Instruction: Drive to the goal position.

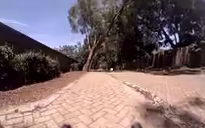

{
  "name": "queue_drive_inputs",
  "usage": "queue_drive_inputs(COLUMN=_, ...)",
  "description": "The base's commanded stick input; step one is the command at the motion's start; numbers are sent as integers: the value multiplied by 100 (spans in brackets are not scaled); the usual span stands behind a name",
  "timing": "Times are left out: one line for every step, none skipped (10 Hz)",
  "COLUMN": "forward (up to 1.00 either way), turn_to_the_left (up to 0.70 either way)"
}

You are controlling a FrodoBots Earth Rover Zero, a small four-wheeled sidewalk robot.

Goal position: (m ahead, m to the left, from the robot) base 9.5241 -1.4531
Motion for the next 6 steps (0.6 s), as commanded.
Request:
queue_drive_inputs(forward=70, turn_to_the_left=-19)
queue_drive_inputs(forward=70, turn_to_the_left=-35)
queue_drive_inputs(forward=70, turn_to_the_left=-19)
queue_drive_inputs(forward=70, turn_to_the_left=-3)
queue_drive_inputs(forward=70, turn_to_the_left=0)
queue_drive_inputs(forward=70, turn_to_the_left=0)
